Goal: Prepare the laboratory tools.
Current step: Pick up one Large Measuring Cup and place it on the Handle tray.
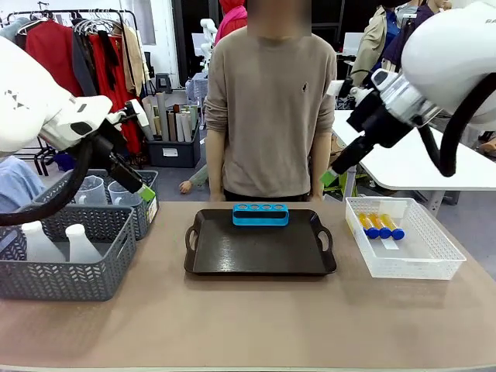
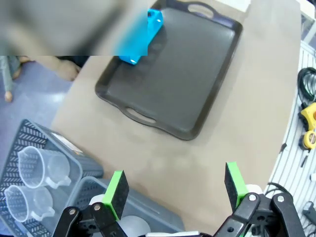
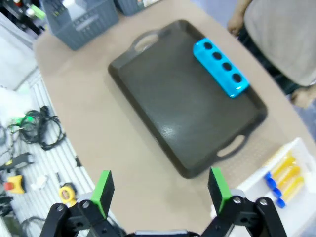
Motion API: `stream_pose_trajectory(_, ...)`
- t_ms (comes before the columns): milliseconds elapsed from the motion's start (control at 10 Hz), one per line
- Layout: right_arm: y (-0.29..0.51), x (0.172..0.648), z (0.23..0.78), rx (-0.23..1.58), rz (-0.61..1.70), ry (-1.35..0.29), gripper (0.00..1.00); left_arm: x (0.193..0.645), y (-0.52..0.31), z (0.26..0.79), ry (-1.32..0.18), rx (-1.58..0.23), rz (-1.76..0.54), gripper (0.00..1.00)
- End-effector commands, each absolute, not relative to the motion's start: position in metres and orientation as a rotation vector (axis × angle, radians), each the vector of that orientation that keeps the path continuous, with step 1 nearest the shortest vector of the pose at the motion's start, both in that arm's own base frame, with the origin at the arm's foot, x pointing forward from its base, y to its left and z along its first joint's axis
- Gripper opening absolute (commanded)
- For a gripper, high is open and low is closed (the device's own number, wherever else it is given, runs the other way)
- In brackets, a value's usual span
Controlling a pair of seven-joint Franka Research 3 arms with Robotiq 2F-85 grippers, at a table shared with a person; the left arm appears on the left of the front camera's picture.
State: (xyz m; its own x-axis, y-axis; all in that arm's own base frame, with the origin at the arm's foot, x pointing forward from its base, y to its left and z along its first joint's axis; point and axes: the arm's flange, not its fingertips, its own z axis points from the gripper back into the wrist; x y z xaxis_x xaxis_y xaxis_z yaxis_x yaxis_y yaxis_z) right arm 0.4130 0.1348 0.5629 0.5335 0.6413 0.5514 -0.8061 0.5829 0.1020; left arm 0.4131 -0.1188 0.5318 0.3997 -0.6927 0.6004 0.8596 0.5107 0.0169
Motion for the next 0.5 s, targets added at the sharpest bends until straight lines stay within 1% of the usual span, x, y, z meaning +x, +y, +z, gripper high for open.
stream_pose_trajectory(0, 0.1279, 0.4081, 0.5530, 0.347, 0.915, -0.641, 1.00, 0.4116, -0.1214, 0.5290, -0.569, -0.315, -1.017, 1.00)
stream_pose_trajectory(100, 0.1348, 0.4130, 0.5629, 0.368, 0.886, -0.494, 1.00, 0.4116, -0.1214, 0.5290, -0.569, -0.315, -1.017, 1.00)
stream_pose_trajectory(400, 0.1348, 0.4130, 0.5629, 0.368, 0.886, -0.494, 1.00, 0.4119, -0.1226, 0.5288, -0.574, -0.307, -1.010, 1.00)
